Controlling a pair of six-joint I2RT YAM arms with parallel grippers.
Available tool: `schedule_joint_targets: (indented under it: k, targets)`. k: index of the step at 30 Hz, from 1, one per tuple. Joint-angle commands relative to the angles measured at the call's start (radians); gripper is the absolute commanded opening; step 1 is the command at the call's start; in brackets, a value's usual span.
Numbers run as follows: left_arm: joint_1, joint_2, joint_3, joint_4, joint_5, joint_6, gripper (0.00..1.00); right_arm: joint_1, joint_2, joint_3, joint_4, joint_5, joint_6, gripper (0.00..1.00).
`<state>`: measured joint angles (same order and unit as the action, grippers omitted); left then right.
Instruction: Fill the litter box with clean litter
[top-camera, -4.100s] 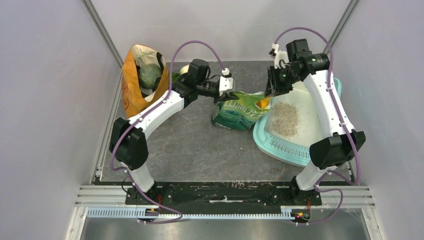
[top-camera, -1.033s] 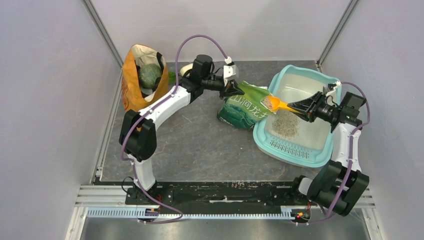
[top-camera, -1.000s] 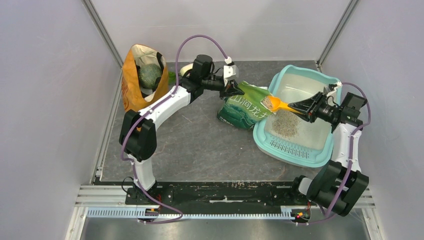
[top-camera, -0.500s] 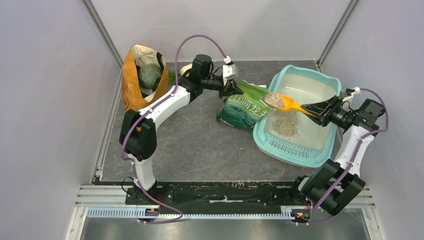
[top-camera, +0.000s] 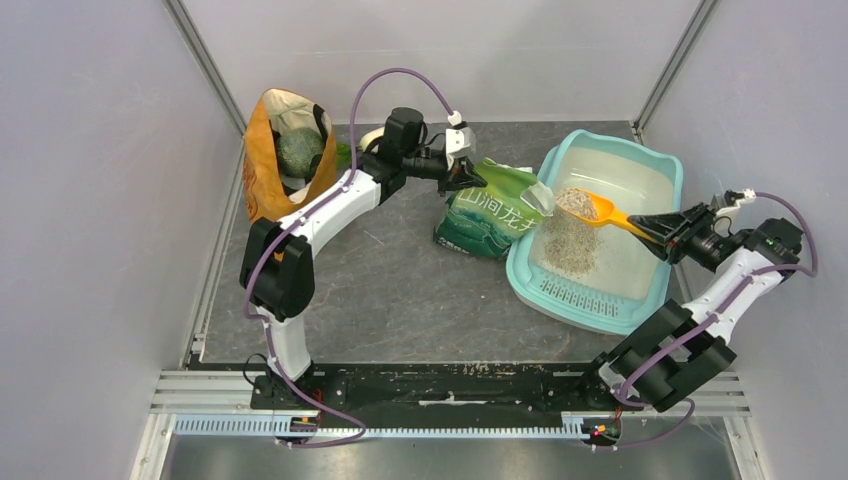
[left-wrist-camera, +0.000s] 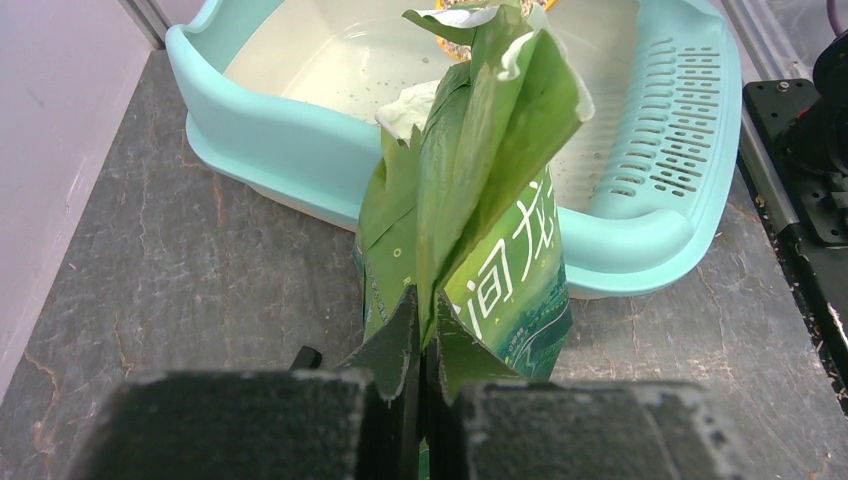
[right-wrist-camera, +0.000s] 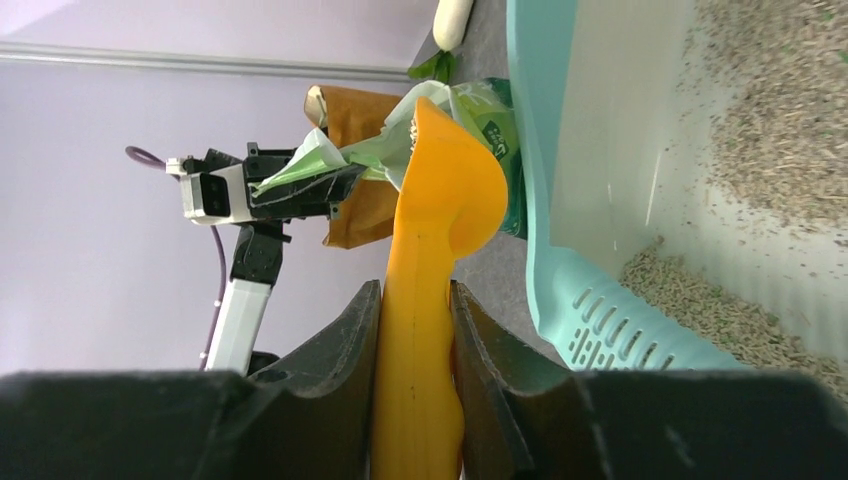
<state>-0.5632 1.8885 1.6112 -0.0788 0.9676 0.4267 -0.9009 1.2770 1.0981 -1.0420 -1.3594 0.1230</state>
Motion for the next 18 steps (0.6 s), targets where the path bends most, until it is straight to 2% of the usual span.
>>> schedule_joint_targets:
  k: [1,5,7,9,12,14,18]
  targets:
    - [0.0,-0.024,0.072,0.109,0.017,-0.01,0.02,-0.059,0.004,0.058,-0.111,-0.033,-0.113,0.0]
    - [0.0,-0.026,0.073,0.111,0.02,-0.011,0.02,-0.113,0.004,0.055,-0.121,0.0,-0.152,0.0]
    - [0.0,-0.025,0.072,0.111,0.022,-0.012,0.02,-0.128,0.002,0.061,-0.118,0.069,-0.161,0.0]
    - [0.0,-0.026,0.072,0.113,0.023,-0.012,0.02,-0.13,-0.018,0.058,-0.07,0.164,-0.135,0.0]
    - [0.0,-0.029,0.07,0.12,0.024,-0.016,0.02,-0.118,-0.092,0.015,0.08,0.345,-0.003,0.0]
    - [0.0,-0.029,0.066,0.132,0.024,-0.029,0.02,-0.069,-0.128,0.004,0.155,0.507,0.039,0.0]
    - [-0.003,-0.028,0.062,0.145,0.022,-0.041,0.02,0.036,-0.12,0.017,0.28,0.711,0.12,0.0]
